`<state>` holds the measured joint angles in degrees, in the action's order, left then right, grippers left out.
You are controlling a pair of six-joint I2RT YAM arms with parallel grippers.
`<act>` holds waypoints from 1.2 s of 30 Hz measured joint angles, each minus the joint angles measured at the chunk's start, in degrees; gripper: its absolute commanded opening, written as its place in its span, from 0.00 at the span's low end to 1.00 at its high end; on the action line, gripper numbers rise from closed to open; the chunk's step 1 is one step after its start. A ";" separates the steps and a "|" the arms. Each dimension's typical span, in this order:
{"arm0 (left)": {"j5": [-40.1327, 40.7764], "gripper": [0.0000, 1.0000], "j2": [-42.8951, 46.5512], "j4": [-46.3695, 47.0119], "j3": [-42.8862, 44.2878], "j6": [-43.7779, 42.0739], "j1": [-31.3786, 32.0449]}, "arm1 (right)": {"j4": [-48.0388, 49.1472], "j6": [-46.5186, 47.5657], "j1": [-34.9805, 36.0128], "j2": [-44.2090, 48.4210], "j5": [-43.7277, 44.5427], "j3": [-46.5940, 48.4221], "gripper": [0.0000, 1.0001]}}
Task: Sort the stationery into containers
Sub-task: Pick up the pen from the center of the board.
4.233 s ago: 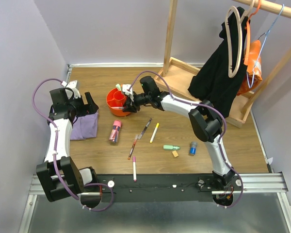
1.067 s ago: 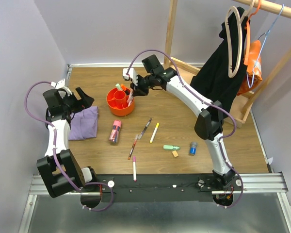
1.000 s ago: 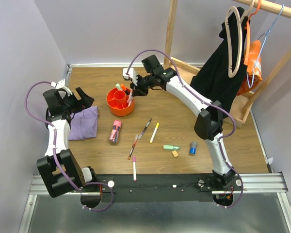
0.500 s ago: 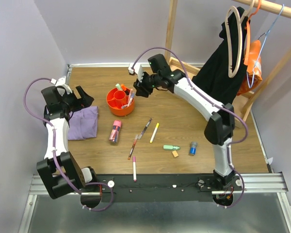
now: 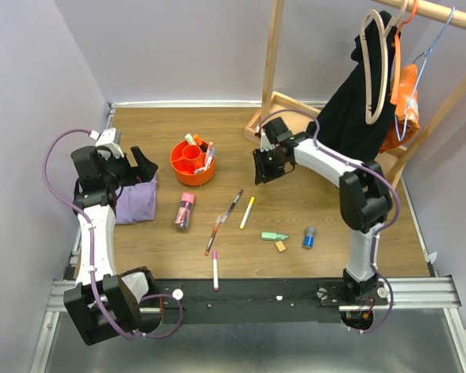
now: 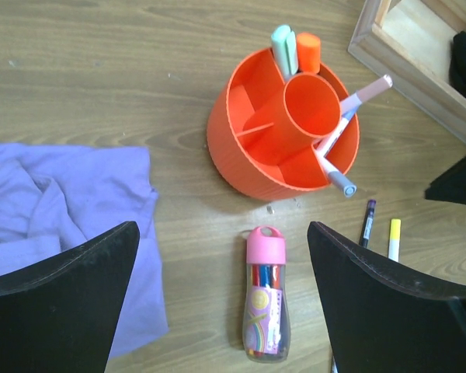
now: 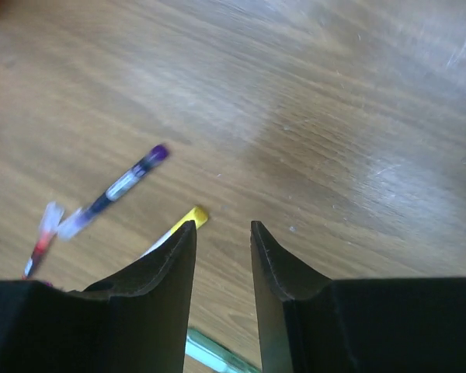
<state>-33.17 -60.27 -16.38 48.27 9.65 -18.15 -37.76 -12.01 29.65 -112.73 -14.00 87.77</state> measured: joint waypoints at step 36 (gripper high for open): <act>2.67 0.99 10.29 -7.74 -6.82 -3.04 0.28 | -4.26 -21.66 5.09 -6.86 2.36 -0.35 0.38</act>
<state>-30.50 -49.98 -24.12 41.45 6.61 -17.87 -42.02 -33.67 34.74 -119.59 -11.64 87.42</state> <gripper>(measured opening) 0.987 0.424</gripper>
